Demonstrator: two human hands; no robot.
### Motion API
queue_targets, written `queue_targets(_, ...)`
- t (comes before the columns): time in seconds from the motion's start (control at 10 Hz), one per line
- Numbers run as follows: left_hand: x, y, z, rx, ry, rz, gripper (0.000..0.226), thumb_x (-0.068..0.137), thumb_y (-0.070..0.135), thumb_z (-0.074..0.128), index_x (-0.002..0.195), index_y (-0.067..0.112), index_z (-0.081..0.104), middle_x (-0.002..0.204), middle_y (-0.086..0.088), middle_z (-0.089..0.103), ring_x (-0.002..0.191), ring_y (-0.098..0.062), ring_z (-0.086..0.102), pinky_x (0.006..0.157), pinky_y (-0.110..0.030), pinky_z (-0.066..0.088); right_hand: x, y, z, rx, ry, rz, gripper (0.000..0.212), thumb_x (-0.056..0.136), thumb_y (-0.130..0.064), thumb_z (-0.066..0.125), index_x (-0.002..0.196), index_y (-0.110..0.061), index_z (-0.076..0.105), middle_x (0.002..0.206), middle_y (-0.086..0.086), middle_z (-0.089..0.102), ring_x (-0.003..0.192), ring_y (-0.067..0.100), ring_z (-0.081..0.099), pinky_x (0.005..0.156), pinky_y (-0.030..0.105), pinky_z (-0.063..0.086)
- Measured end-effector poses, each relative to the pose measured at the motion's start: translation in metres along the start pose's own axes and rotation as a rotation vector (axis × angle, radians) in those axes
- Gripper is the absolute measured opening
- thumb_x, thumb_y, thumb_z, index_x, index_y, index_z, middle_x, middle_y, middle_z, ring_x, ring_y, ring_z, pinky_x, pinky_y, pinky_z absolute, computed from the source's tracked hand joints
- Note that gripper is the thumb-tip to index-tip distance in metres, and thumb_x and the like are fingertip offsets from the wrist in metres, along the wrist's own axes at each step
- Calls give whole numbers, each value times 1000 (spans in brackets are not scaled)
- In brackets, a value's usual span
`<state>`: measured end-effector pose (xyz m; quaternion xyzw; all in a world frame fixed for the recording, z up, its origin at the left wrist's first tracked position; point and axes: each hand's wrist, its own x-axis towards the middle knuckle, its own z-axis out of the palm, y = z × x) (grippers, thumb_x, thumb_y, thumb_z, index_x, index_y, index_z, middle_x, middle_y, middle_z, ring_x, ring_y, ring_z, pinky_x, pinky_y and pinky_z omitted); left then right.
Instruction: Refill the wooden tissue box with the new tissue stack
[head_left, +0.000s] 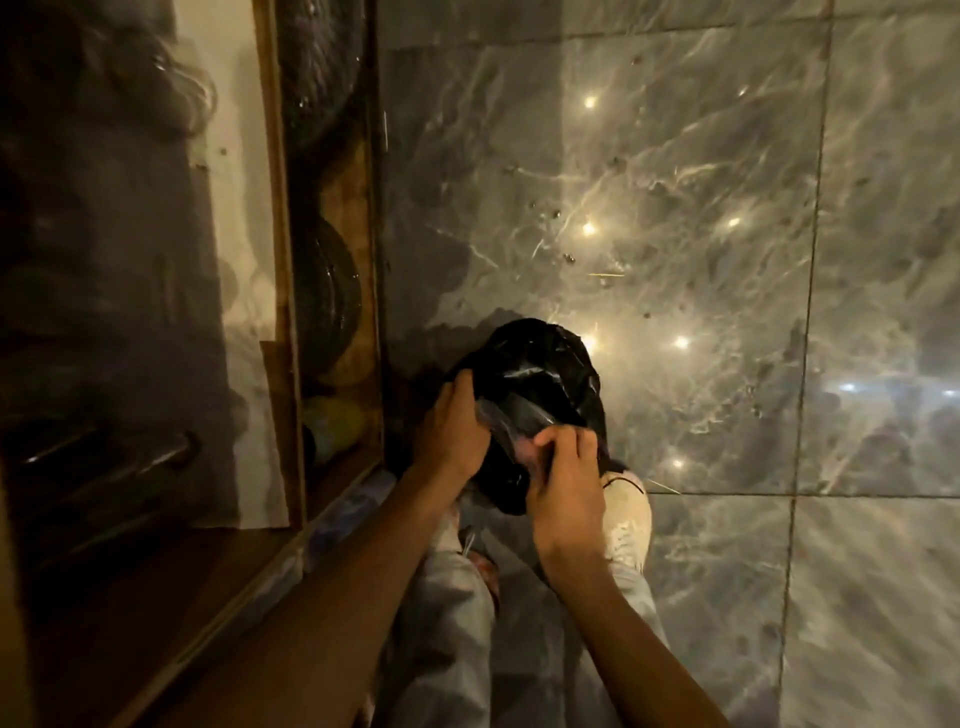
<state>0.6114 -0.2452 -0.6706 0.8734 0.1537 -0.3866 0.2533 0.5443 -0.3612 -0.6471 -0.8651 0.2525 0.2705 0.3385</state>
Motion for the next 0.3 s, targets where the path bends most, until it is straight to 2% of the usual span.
queue_targets(0.1, 4, -3, 2, -6, 9, 34, 41, 95, 18, 49, 136, 11, 42, 139, -19, 49, 127, -38, 48, 105, -48, 41, 4, -9, -5, 30, -23, 54, 81, 68, 6, 64, 141, -14, 37, 141, 15, 36, 129, 34, 38, 107, 42, 38)
queue_targets(0.2, 5, -7, 1, -52, -4, 57, 35, 97, 24, 46, 129, 11, 47, 132, -18, 55, 122, -37, 53, 100, -51, 45, -8, -25, -12, -121, 166, -133, 103, 61, -11, 54, 154, -24, 11, 156, 12, 20, 145, 31, 19, 113, 42, 26)
queue_targets(0.3, 8, -14, 0, -106, -27, 28, 43, 97, 31, 47, 137, 17, 42, 141, -14, 50, 129, -33, 49, 105, -50, 41, -19, -31, -6, -292, 116, -359, 100, 65, -17, 46, 155, -24, 1, 163, 12, 5, 150, 32, 1, 119, 49, 15)
